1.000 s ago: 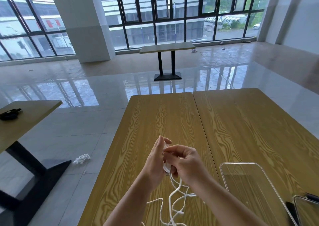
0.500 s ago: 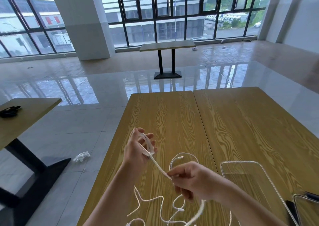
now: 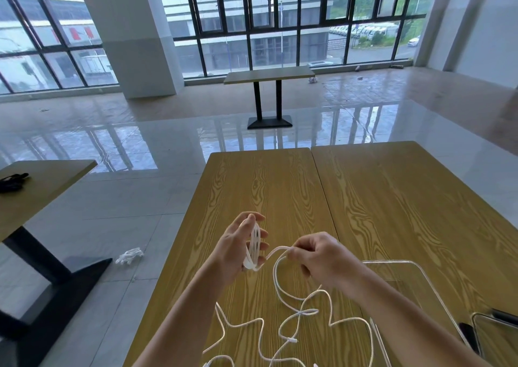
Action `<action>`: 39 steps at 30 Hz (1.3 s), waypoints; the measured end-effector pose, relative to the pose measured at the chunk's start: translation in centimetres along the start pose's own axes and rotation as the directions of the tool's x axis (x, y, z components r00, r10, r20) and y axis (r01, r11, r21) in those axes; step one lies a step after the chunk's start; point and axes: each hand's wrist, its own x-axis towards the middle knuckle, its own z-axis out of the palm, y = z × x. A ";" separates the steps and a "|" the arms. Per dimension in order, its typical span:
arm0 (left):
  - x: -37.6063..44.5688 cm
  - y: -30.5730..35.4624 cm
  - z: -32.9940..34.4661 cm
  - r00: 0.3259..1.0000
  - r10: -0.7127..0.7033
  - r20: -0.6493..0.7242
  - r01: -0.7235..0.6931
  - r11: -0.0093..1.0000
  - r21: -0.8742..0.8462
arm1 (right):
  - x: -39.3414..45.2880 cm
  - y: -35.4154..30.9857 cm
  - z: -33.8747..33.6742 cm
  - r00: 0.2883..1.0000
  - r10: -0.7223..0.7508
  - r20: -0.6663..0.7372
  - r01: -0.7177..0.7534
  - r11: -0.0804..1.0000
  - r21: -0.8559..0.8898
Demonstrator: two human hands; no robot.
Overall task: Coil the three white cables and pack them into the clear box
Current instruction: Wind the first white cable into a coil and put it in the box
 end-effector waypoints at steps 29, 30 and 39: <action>-0.1 -1.9 2.7 0.991 0.079 0.105 -0.078 0.997 -0.015 | 0.6 -0.3 1.1 0.997 -0.017 -0.071 0.051 0.858 0.512; 0.0 -2.0 2.8 0.991 0.077 0.111 -0.076 0.997 -0.007 | 0.6 -0.3 1.2 0.997 -0.003 -0.074 0.044 0.835 0.549; -0.6 -2.1 3.5 0.985 0.095 0.147 -0.080 0.992 -0.101 | -0.6 -0.1 1.3 0.988 -0.139 0.063 0.043 0.647 0.761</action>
